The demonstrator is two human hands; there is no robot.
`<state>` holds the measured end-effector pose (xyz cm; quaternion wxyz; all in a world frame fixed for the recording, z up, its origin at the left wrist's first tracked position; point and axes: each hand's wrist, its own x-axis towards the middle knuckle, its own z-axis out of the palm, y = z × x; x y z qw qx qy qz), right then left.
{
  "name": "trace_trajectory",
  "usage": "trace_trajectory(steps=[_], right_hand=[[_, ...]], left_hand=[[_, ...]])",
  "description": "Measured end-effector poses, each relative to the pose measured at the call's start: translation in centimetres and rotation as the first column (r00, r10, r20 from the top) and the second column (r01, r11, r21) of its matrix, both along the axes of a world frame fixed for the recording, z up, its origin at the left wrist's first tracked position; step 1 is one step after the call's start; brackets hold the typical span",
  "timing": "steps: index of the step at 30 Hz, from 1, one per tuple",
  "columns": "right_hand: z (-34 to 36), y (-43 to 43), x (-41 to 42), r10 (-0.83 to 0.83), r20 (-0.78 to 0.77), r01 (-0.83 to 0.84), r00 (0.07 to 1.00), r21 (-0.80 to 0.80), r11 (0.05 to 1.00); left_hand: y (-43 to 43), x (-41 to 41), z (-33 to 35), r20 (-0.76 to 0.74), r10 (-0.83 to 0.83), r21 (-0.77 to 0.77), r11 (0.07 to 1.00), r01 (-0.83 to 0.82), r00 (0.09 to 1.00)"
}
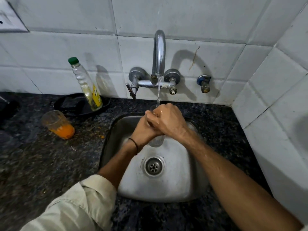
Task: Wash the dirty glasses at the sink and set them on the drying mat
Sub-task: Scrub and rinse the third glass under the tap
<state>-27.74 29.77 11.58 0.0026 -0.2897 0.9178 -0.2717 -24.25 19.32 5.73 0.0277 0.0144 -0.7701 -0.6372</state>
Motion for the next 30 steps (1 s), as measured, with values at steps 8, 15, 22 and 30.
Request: trace_trajectory(steps=[8,15,22,30], right_hand=[[-0.7,-1.1,0.5,-0.185,-0.033,0.183,0.982,-0.063,0.981],[0.2,0.9,-0.7,0.177,0.138,-0.165,0.974,-0.095,0.982],[-0.9,-1.7,-0.6,-0.305,0.145,0.318,0.941,-0.069,0.946],[0.8,0.8,-0.6,0.122,0.291,-0.11,0.949,-0.056,0.992]], left_hand=[[0.7,-0.1,0.6,-0.108,0.196,-0.378,0.899,-0.222,0.975],[-2.1,0.6,-0.8,0.089,-0.246,0.345,0.917,0.201,0.965],[1.7,0.3,0.4,0.004,0.319,-0.293,0.906,-0.304,0.948],[-2.1,0.7,0.5,0.027,-0.392,0.345,0.867,0.359,0.92]])
